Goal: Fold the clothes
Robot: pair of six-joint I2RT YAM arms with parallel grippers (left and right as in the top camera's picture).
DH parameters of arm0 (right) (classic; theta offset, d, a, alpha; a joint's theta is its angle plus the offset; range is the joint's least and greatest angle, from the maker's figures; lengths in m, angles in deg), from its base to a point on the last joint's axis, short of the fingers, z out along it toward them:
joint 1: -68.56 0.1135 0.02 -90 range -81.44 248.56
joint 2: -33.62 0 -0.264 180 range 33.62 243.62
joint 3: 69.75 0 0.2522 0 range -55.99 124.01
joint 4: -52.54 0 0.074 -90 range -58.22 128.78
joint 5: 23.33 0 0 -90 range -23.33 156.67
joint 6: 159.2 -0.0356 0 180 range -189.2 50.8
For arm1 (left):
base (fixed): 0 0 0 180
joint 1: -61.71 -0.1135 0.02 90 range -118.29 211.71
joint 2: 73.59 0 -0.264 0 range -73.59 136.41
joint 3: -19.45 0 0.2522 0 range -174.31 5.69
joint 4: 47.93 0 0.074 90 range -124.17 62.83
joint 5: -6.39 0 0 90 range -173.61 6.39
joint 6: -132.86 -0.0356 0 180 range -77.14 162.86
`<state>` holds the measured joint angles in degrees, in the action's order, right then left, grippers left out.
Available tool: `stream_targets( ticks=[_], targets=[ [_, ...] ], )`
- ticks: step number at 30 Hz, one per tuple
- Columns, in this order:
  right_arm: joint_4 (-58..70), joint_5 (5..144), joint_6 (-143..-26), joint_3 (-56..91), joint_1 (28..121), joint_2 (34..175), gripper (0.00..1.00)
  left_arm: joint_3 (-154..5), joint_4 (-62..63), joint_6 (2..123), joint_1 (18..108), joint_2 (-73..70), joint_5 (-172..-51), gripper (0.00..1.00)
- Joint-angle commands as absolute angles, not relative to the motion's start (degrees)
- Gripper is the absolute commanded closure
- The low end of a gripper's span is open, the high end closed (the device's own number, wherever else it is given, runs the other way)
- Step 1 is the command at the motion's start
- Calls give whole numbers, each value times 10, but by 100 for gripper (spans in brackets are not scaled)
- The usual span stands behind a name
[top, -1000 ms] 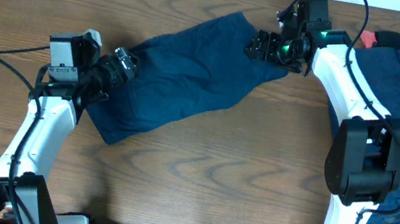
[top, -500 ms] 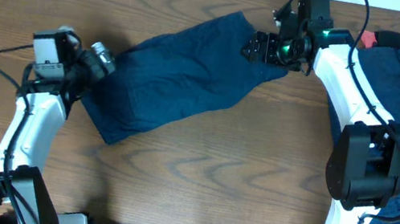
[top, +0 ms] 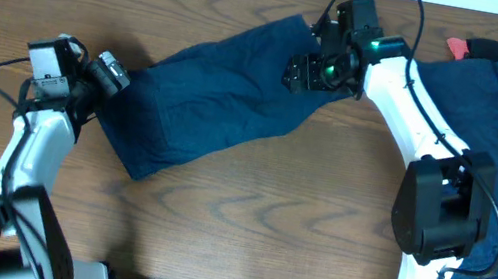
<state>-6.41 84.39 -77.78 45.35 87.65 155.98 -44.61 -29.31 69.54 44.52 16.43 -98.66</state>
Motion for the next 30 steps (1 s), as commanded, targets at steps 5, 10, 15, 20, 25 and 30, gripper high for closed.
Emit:
stream_targets(
  ticks=[5, 10, 15, 20, 25, 30],
  targets=[
    [-68, 812, -768, 459, 880, 1559, 3, -460, -352, 684, 444, 225, -1027, 10],
    [-69, 812, -768, 459, 880, 1559, 3, -460, -354, 683, 444, 239, -1033, 21],
    [-70, 812, -768, 459, 880, 1559, 3, -460, -338, 684, 444, 245, -1033, 77],
    [-73, 799, -768, 459, 880, 1559, 3, -460, -260, 689, 436, 212, -1024, 94],
    [-74, 785, -768, 459, 880, 1559, 3, -460, -88, 825, 397, 147, -906, 94],
    [-73, 785, -768, 459, 880, 1559, 3, -458, -44, 837, 390, 147, -904, 94]
  ],
)
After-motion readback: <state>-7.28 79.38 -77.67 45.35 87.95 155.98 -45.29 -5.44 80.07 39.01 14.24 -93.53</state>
